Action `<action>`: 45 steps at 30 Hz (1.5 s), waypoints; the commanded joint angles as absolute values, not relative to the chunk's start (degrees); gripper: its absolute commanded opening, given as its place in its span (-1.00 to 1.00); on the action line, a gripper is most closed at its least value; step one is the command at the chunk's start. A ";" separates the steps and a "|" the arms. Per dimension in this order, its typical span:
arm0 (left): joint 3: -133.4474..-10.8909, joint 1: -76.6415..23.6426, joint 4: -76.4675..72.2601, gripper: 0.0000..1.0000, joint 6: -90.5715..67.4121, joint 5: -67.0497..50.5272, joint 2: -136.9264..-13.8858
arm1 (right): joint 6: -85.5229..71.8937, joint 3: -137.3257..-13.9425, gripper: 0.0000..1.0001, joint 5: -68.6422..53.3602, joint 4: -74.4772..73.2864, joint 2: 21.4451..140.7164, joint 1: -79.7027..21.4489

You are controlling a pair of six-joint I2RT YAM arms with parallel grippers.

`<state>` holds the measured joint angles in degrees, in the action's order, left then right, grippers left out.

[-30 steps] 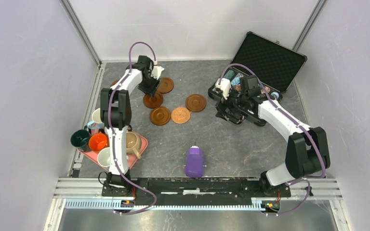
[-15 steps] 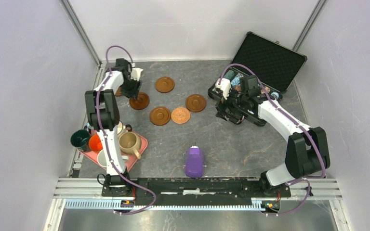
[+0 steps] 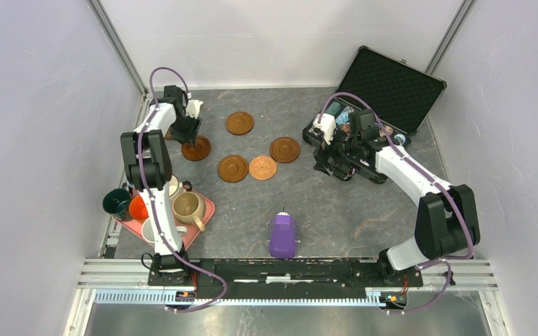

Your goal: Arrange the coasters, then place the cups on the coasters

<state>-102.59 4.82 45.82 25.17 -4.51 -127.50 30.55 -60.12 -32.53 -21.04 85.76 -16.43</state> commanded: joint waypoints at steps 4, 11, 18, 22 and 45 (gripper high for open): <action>-105.50 2.57 46.76 0.08 23.98 -5.92 -129.50 | 31.02 -59.90 0.96 -33.56 -19.55 85.34 -16.30; -107.67 2.52 47.89 0.10 23.38 -5.45 -129.91 | 31.02 -59.94 0.96 -33.60 -19.71 85.15 -16.26; -107.66 2.58 51.03 0.33 22.14 -9.33 -121.96 | 30.80 -60.27 0.96 -34.40 -19.97 84.72 -16.26; -105.62 2.05 52.29 0.46 21.35 -13.92 -116.59 | 30.62 -60.66 0.96 -35.24 -20.48 84.73 -16.27; -100.43 -21.43 45.18 0.42 17.30 -17.76 -120.17 | 30.67 -61.28 0.96 -36.04 -22.21 83.21 -13.93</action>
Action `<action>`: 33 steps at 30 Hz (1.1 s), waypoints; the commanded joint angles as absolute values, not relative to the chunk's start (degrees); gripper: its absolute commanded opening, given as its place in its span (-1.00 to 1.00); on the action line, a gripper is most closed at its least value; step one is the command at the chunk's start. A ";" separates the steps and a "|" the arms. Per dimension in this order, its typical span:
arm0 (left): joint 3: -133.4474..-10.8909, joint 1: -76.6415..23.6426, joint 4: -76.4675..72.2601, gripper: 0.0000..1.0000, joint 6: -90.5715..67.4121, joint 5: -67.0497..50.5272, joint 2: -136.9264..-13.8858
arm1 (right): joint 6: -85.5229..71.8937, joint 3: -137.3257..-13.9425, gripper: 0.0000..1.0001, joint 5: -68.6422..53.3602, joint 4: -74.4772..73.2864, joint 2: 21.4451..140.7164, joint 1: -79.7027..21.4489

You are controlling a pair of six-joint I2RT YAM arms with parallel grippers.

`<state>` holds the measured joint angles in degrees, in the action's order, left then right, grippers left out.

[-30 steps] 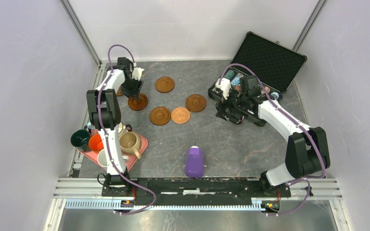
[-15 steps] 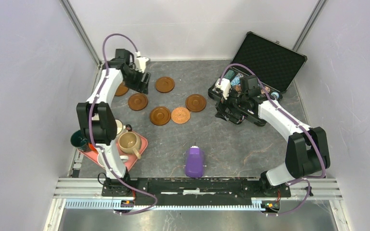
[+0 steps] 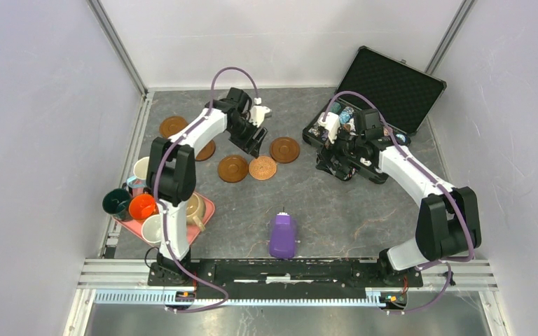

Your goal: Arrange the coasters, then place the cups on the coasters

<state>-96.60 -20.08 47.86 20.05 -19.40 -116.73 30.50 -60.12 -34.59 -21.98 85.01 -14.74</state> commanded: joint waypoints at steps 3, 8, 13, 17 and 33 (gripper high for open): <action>-101.21 -22.76 45.26 0.34 17.00 -15.85 -122.56 | 31.10 -62.74 0.96 -36.06 -23.81 83.77 -13.57; -96.89 -26.83 45.13 0.10 18.66 -15.17 -122.79 | 31.41 -63.58 0.96 -35.34 -25.03 83.61 -13.09; -94.65 -32.19 43.95 -0.15 17.44 -16.34 -124.89 | 30.54 -64.08 0.96 -36.43 -26.01 83.54 -11.59; -97.06 -38.31 43.94 -0.17 15.33 -21.32 -127.31 | 30.63 -64.69 0.96 -36.99 -27.63 83.18 -9.82; -99.72 -29.50 35.13 0.35 6.16 -29.79 -115.34 | 26.34 -58.63 0.62 -38.78 -21.60 85.11 -13.80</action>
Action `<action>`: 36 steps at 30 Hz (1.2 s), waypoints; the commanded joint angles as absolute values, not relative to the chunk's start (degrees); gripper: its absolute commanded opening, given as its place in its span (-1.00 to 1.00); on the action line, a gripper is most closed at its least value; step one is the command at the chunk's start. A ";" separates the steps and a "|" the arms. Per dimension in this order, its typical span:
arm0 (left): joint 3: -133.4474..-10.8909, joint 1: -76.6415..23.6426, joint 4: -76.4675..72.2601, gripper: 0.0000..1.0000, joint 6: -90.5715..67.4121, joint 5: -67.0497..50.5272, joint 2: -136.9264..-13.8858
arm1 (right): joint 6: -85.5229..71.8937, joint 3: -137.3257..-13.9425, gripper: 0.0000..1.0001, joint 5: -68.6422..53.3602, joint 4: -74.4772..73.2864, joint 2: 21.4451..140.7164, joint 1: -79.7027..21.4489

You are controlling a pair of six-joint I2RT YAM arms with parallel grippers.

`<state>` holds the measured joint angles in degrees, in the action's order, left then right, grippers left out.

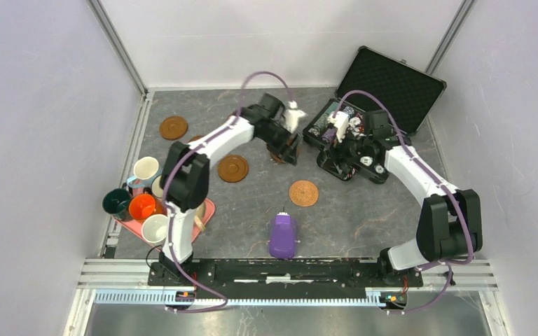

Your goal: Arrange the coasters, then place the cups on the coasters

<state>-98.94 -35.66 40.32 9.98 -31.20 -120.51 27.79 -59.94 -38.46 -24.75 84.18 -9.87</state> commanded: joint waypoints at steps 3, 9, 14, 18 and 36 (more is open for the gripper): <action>-101.35 -26.67 35.13 0.35 6.42 -26.90 -117.36 | 26.45 -58.44 0.49 -35.56 -19.75 87.37 -17.78; -105.71 -26.02 35.44 0.48 7.73 -20.09 -123.37 | 26.63 -60.32 0.28 -31.59 -18.90 93.88 -23.40; -109.68 -25.91 35.12 0.55 7.09 -19.32 -127.46 | 26.98 -58.83 0.20 -30.20 -17.64 97.07 -26.63; -113.27 -25.86 35.34 0.57 6.98 -18.49 -130.44 | 26.64 -57.10 0.17 -28.81 -16.97 99.09 -28.00; -115.15 -28.05 38.02 0.53 12.26 -17.33 -136.24 | 36.34 -43.59 0.01 -19.98 -26.78 91.85 -21.69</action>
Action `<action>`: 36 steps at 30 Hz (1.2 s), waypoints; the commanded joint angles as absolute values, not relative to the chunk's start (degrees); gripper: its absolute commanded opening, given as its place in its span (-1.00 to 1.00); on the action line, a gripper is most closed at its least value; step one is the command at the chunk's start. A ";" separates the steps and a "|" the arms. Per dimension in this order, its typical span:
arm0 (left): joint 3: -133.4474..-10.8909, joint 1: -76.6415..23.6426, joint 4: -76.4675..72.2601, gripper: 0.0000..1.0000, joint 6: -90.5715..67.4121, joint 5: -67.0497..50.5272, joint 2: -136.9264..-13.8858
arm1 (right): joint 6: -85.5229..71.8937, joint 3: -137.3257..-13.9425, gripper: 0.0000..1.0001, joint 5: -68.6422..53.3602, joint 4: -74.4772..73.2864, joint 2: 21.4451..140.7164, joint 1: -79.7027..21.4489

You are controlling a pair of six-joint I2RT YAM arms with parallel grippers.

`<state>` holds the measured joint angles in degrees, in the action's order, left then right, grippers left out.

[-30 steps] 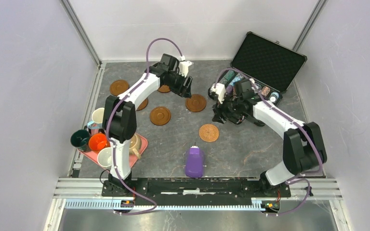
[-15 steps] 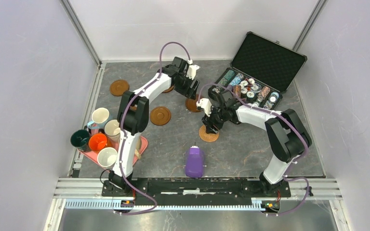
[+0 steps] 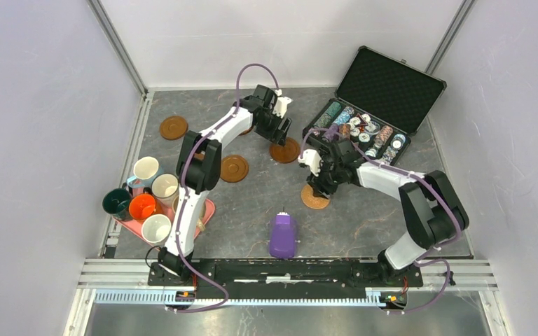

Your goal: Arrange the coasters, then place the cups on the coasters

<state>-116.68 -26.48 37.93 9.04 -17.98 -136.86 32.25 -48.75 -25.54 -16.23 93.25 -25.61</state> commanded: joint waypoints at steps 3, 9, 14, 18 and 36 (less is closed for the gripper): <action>-112.02 -29.53 37.97 0.45 13.85 -17.34 -134.80 | 39.63 -40.65 0.01 -19.49 -29.36 89.29 -17.74; -104.35 -33.93 36.47 0.12 16.76 -16.83 -131.43 | 46.18 -36.96 0.02 -18.70 -34.84 84.32 -8.30; -97.62 -39.28 35.12 -0.02 16.73 -18.70 -127.47 | 48.66 -35.60 0.04 -18.67 -37.70 80.18 -4.82; -93.50 -43.67 34.63 -0.06 17.38 -18.38 -125.32 | 48.85 -36.82 0.08 -20.31 -39.94 78.57 -3.47; -114.85 -18.96 33.43 0.64 7.47 -16.50 -126.43 | 35.62 -49.83 0.62 -37.37 -31.26 80.42 -7.16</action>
